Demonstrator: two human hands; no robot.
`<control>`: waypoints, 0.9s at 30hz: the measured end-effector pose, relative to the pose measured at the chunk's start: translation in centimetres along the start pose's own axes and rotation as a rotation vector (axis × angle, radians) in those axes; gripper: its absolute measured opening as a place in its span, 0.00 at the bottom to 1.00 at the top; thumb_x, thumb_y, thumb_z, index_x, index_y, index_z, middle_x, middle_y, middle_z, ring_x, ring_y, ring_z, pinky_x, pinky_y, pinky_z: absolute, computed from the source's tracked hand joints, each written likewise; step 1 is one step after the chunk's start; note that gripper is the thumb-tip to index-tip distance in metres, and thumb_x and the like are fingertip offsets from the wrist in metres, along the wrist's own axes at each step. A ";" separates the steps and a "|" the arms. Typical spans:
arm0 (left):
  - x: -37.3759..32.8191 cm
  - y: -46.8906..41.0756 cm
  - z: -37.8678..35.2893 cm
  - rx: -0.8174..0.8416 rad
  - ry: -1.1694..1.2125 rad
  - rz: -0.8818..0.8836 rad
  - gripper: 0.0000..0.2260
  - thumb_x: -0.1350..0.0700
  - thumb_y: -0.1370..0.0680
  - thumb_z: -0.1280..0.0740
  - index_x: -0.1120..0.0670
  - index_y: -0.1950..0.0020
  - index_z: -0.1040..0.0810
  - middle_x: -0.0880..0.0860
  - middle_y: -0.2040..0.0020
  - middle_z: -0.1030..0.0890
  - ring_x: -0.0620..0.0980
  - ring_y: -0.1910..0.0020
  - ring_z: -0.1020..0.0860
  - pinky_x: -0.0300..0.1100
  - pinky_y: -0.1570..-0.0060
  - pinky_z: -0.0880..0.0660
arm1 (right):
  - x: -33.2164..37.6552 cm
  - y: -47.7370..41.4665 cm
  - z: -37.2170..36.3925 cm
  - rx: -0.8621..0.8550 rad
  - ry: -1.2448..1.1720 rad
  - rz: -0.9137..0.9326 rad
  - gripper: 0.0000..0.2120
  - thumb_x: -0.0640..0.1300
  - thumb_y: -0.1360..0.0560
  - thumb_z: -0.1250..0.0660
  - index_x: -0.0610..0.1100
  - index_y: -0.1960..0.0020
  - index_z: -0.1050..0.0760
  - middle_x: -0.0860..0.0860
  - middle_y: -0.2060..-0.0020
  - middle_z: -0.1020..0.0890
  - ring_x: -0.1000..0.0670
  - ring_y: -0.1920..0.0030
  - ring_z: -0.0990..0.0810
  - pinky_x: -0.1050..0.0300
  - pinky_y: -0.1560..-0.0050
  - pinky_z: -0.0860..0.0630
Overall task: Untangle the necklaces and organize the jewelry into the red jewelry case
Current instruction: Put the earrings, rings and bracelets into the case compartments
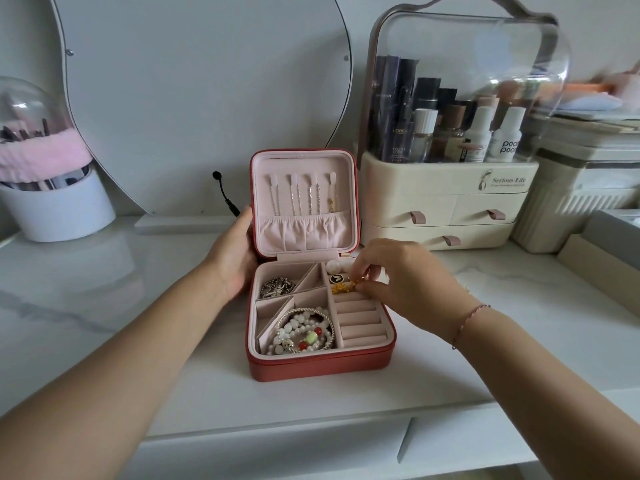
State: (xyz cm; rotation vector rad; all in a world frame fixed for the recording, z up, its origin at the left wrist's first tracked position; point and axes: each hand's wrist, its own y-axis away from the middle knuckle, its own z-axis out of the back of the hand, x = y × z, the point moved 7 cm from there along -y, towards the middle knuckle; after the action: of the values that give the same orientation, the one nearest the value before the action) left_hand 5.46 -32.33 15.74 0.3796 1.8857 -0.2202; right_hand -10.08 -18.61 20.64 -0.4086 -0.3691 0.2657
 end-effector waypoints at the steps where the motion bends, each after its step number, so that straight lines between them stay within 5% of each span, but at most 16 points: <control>1: 0.0 0.0 0.0 0.002 -0.003 0.001 0.20 0.43 0.20 0.42 0.51 0.35 0.23 0.53 0.43 0.17 0.51 0.44 0.19 0.41 0.53 0.20 | 0.2 -0.1 0.0 0.013 0.022 0.016 0.05 0.37 0.30 0.27 0.46 0.57 0.19 0.60 0.64 0.26 0.58 0.63 0.26 0.73 0.62 0.34; 6: 0.0 0.0 0.0 0.003 0.015 0.002 0.20 0.43 0.20 0.41 0.52 0.35 0.23 0.54 0.41 0.18 0.52 0.42 0.19 0.45 0.45 0.23 | 0.4 0.1 0.0 0.041 -0.014 0.050 0.06 0.36 0.29 0.29 0.46 0.56 0.16 0.60 0.63 0.24 0.65 0.65 0.29 0.75 0.60 0.34; 10: -0.2 0.2 -0.1 -0.014 0.013 -0.021 0.18 0.44 0.20 0.42 0.52 0.36 0.22 0.53 0.44 0.17 0.49 0.49 0.17 0.39 0.57 0.19 | -0.1 0.6 0.3 -0.048 -0.039 0.020 0.08 0.36 0.29 0.29 0.48 0.58 0.16 0.64 0.67 0.26 0.61 0.62 0.27 0.75 0.58 0.33; 16: -0.2 0.1 0.1 -0.015 -0.011 -0.021 0.18 0.44 0.20 0.42 0.51 0.37 0.22 0.53 0.43 0.17 0.50 0.48 0.18 0.41 0.54 0.20 | -0.3 1.2 0.2 -0.099 -0.050 -0.021 0.06 0.39 0.29 0.29 0.49 0.56 0.17 0.63 0.65 0.25 0.59 0.62 0.26 0.73 0.59 0.33; 22: -0.2 -0.2 0.0 0.011 -0.020 -0.039 0.18 0.42 0.20 0.41 0.50 0.40 0.20 0.52 0.44 0.17 0.50 0.45 0.18 0.46 0.45 0.24 | -7.6 3.9 3.5 -0.318 -0.159 -0.323 0.06 0.39 0.28 0.29 0.50 0.56 0.20 0.56 0.59 0.19 0.60 0.61 0.23 0.73 0.60 0.31; 27: -0.2 -0.2 0.0 0.011 -0.040 -0.049 0.17 0.42 0.21 0.40 0.50 0.41 0.19 0.52 0.44 0.17 0.52 0.43 0.19 0.49 0.40 0.26 | -12.8 7.4 5.4 -0.241 -0.041 -0.518 0.07 0.41 0.29 0.28 0.53 0.59 0.20 0.55 0.62 0.19 0.58 0.59 0.22 0.67 0.58 0.30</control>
State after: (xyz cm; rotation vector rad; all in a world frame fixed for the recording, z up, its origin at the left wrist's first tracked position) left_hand 5.49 -32.51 15.87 0.3342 1.8565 -0.2698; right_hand -25.11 -14.39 18.31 -0.5287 -0.5355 -0.2792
